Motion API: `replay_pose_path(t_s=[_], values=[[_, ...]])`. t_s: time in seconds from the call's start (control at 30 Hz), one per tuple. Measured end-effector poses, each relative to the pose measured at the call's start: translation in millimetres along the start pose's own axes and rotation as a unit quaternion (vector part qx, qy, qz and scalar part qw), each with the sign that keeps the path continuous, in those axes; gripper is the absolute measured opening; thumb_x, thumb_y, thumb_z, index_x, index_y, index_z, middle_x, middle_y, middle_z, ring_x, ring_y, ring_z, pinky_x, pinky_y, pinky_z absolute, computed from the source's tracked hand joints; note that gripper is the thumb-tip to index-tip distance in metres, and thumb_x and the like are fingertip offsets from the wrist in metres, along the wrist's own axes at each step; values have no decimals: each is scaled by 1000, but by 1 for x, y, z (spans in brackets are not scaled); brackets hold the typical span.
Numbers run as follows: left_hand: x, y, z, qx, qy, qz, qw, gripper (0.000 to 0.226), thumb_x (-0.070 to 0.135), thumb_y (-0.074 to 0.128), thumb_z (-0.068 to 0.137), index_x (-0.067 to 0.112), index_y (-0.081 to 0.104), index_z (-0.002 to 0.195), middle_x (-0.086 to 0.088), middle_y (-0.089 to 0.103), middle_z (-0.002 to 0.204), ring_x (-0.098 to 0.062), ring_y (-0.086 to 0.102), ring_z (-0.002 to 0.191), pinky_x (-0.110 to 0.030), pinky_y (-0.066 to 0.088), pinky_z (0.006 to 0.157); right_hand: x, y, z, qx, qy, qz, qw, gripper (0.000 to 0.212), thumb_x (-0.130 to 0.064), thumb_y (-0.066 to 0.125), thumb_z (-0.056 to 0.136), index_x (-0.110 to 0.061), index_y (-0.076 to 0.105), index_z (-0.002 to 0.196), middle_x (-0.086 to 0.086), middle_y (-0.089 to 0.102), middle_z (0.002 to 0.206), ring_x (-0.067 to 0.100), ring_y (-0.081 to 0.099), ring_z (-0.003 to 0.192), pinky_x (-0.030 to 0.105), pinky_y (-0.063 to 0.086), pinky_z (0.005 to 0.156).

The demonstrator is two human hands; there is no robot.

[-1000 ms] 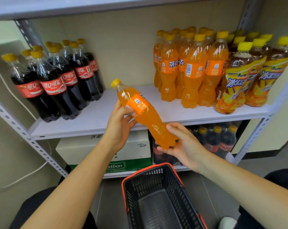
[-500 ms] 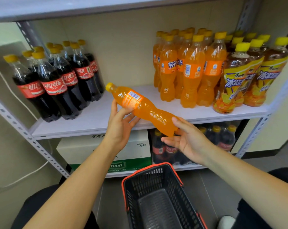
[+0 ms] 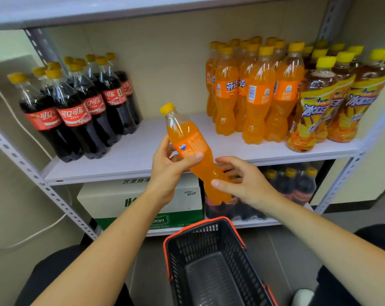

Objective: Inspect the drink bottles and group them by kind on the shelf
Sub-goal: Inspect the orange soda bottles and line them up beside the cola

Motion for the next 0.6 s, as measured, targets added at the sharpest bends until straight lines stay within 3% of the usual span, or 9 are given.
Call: replay_pose_path(t_s=[0.17, 0.27, 0.37, 0.43, 0.6], values=[[-6, 16, -9, -26, 1, 78, 997, 72, 39, 92, 59, 26, 61, 123, -1, 70, 112, -23, 70, 103, -38, 62, 79, -1, 7, 0, 22, -30, -48, 998, 70, -47, 89, 71, -44, 49, 128, -19, 64, 115, -3, 65, 98, 16, 56, 76], [-11, 27, -13, -55, -9, 106, 993, 71, 38, 92, 62, 25, 60, 125, 3, 70, 110, -17, 71, 98, -35, 62, 76, 0, 6, 1, 21, -31, 3, 999, 71, -41, 91, 69, -32, 55, 130, -11, 69, 118, 7, 70, 104, 29, 60, 84], [-8, 28, -10, -67, -26, 101, 992, 57, 44, 81, 73, 22, 64, 124, 5, 72, 109, -16, 72, 94, -32, 61, 72, 6, 3, -1, -2, -6, 67, 998, 62, -22, 91, 74, -32, 59, 126, -9, 74, 116, 8, 72, 105, 25, 60, 84], [-3, 24, -6, -69, -33, 70, 995, 44, 40, 70, 86, 19, 67, 124, 3, 74, 109, -16, 72, 98, -31, 59, 77, 9, 4, -2, -30, 35, 119, 992, 61, -21, 88, 74, -28, 60, 128, -5, 75, 117, 12, 72, 107, 30, 60, 88], [7, 19, 0, -81, -45, 46, 995, 46, 41, 57, 94, 26, 61, 137, 0, 71, 126, -23, 67, 116, -32, 56, 85, 9, 24, -13, -134, 108, 285, 943, 54, -17, 75, 84, -12, 58, 135, 12, 72, 116, 33, 70, 109, 47, 57, 93]])
Point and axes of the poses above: each hand's wrist, its own z-axis towards the middle knuckle, its own y-axis out of the palm, x = y × z, the point moved 7 cm from there along z, towards the middle knuckle
